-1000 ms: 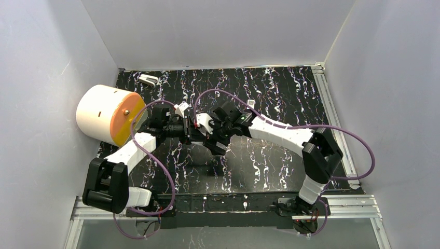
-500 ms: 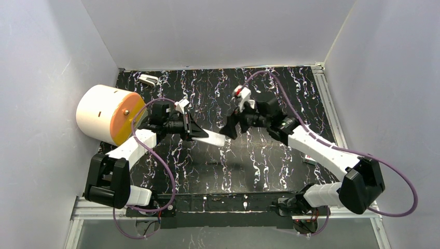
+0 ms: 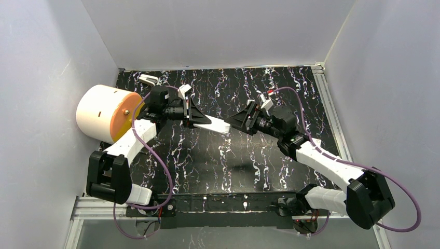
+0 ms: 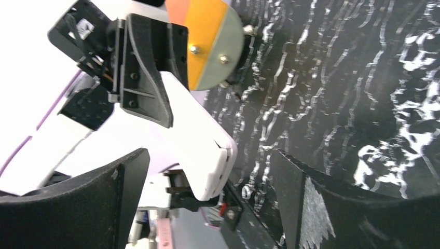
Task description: Load the batteries into the remote control
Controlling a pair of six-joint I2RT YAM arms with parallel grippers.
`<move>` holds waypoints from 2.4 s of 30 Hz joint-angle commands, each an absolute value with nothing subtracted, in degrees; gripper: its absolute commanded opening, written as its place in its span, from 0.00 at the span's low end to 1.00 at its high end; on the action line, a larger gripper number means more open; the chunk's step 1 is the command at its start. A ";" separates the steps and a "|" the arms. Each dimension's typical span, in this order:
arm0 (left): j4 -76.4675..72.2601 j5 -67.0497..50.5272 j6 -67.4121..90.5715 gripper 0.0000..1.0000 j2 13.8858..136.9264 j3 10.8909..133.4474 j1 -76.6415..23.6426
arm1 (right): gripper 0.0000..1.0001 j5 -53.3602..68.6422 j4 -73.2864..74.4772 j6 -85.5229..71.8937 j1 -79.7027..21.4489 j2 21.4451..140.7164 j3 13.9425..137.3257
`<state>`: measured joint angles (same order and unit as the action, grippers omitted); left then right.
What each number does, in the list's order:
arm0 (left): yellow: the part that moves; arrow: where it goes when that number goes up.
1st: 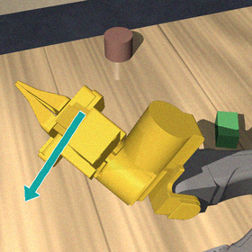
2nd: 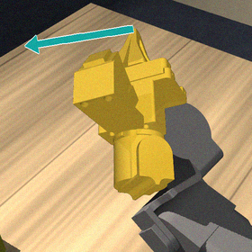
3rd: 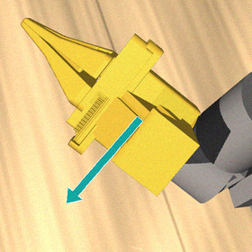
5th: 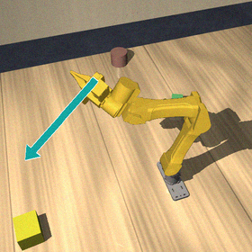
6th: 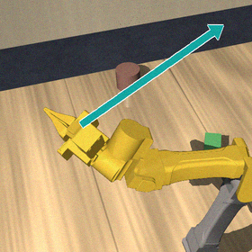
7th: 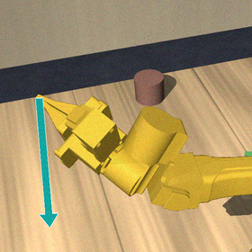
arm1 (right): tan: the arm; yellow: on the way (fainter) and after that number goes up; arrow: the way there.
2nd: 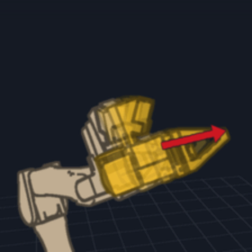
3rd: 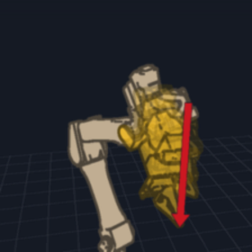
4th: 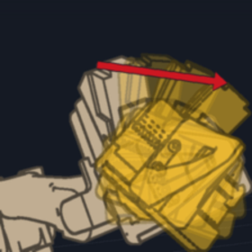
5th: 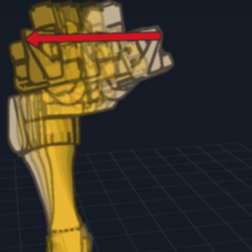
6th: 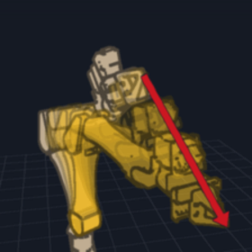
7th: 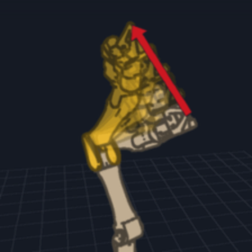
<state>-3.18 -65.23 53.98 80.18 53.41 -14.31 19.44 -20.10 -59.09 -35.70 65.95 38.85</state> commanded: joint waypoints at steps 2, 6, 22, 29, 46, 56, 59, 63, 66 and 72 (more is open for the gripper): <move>-3.78 -70.23 57.95 0.00 79.21 57.59 -13.97 | 0.88 21.49 -31.25 -68.59 -35.81 67.32 38.87; -3.78 -70.39 59.33 0.00 78.04 58.58 -13.97 | 0.77 23.32 -34.63 -69.64 -35.77 68.25 38.58; -4.47 -70.71 62.35 0.00 76.44 60.80 -13.93 | 0.33 28.92 -52.90 -72.80 -35.82 70.03 34.85; -5.43 -70.75 63.07 0.00 75.64 61.41 -13.91 | 0.30 29.01 -59.82 -75.59 -35.84 70.59 33.48; -14.33 -66.01 61.82 0.00 72.69 54.34 -20.24 | 0.19 23.71 -59.92 -73.78 -43.18 79.77 42.48; -9.27 -59.57 55.93 0.00 72.27 55.85 -20.46 | 0.14 19.34 -51.15 -68.07 -44.89 77.34 44.44; -8.45 -60.72 55.24 0.00 72.36 56.99 -18.96 | 0.24 19.68 -46.51 -66.55 -42.90 74.18 43.64; -8.30 -65.29 54.25 0.00 72.75 57.87 -16.89 | 0.54 22.22 -44.17 -64.58 -38.62 69.77 41.51; -8.28 -69.57 52.32 0.00 72.98 58.64 -16.20 | 0.75 31.52 -42.06 -59.24 -34.93 68.53 42.68; -8.26 -75.03 47.72 0.00 71.66 58.78 -16.26 | 0.82 54.93 -23.40 -36.69 -34.40 70.54 52.88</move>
